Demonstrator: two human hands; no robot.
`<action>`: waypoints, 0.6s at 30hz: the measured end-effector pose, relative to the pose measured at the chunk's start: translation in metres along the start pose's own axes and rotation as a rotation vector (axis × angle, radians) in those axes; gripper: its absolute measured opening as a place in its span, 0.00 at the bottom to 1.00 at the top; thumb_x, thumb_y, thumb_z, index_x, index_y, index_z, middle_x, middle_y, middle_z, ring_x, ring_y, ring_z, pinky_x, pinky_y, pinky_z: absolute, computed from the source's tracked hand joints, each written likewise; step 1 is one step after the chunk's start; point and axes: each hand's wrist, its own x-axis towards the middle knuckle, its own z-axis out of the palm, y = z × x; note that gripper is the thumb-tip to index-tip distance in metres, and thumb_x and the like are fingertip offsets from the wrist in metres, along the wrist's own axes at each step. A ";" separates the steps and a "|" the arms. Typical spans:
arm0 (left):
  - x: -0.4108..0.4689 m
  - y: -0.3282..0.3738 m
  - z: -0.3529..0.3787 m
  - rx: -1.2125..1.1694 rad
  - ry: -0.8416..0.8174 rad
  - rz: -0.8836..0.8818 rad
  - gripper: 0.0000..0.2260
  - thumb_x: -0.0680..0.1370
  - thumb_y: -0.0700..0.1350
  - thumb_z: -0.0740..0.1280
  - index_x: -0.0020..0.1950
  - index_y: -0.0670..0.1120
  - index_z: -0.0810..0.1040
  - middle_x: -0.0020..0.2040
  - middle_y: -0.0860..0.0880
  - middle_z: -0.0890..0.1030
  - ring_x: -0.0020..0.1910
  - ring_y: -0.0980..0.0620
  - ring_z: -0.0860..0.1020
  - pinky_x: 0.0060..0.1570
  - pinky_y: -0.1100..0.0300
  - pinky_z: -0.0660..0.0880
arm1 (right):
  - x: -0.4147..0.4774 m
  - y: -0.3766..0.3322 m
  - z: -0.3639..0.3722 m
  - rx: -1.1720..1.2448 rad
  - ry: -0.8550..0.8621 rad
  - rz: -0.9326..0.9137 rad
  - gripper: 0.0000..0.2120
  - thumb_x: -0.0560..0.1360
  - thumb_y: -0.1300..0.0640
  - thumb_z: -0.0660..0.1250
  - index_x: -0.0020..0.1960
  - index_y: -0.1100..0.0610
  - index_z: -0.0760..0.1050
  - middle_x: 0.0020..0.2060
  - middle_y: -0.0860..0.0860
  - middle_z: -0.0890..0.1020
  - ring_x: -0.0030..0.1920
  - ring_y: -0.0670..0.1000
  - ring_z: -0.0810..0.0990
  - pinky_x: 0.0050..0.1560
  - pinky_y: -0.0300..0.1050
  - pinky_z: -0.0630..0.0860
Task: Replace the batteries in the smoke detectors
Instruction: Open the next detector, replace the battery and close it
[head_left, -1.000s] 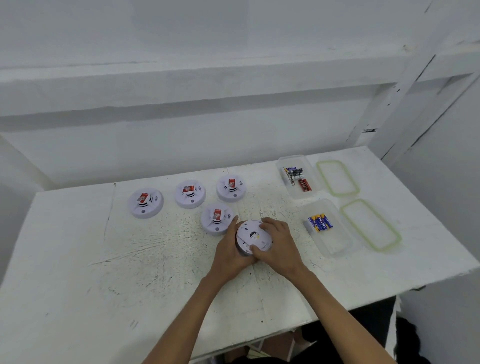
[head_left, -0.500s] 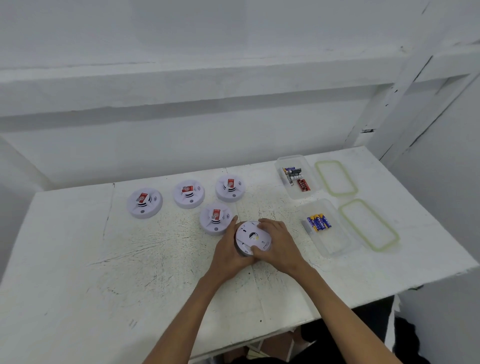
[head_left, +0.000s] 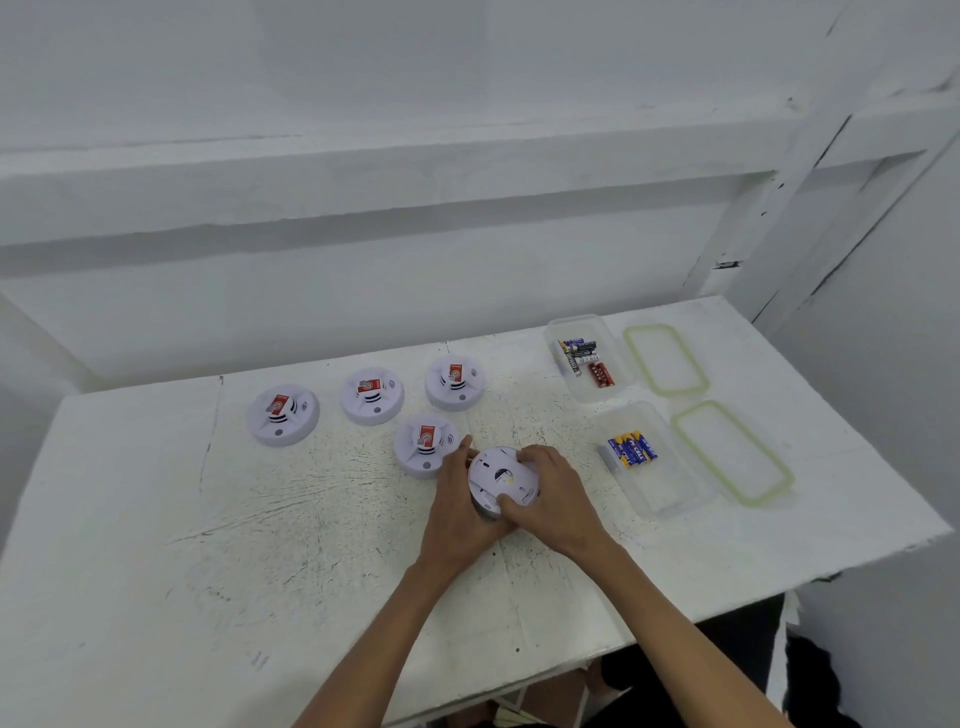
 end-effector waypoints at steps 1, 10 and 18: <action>0.000 0.001 0.002 -0.011 0.002 -0.012 0.51 0.66 0.59 0.80 0.80 0.47 0.57 0.71 0.52 0.71 0.70 0.56 0.72 0.67 0.59 0.74 | 0.000 -0.001 0.001 -0.010 0.017 0.009 0.33 0.66 0.41 0.70 0.65 0.58 0.72 0.60 0.50 0.74 0.58 0.50 0.73 0.55 0.39 0.71; 0.009 0.000 0.012 -0.029 -0.016 -0.039 0.51 0.67 0.58 0.79 0.81 0.57 0.50 0.77 0.56 0.68 0.75 0.60 0.67 0.71 0.65 0.67 | 0.007 -0.005 -0.002 -0.019 0.050 0.104 0.29 0.67 0.46 0.77 0.62 0.56 0.72 0.59 0.50 0.73 0.59 0.50 0.70 0.50 0.40 0.68; 0.006 -0.005 0.013 -0.061 0.010 -0.022 0.47 0.67 0.62 0.74 0.79 0.57 0.52 0.74 0.69 0.62 0.72 0.73 0.63 0.70 0.73 0.63 | 0.010 -0.006 0.004 0.116 0.001 0.211 0.31 0.65 0.51 0.79 0.62 0.58 0.69 0.57 0.51 0.72 0.59 0.50 0.72 0.49 0.37 0.67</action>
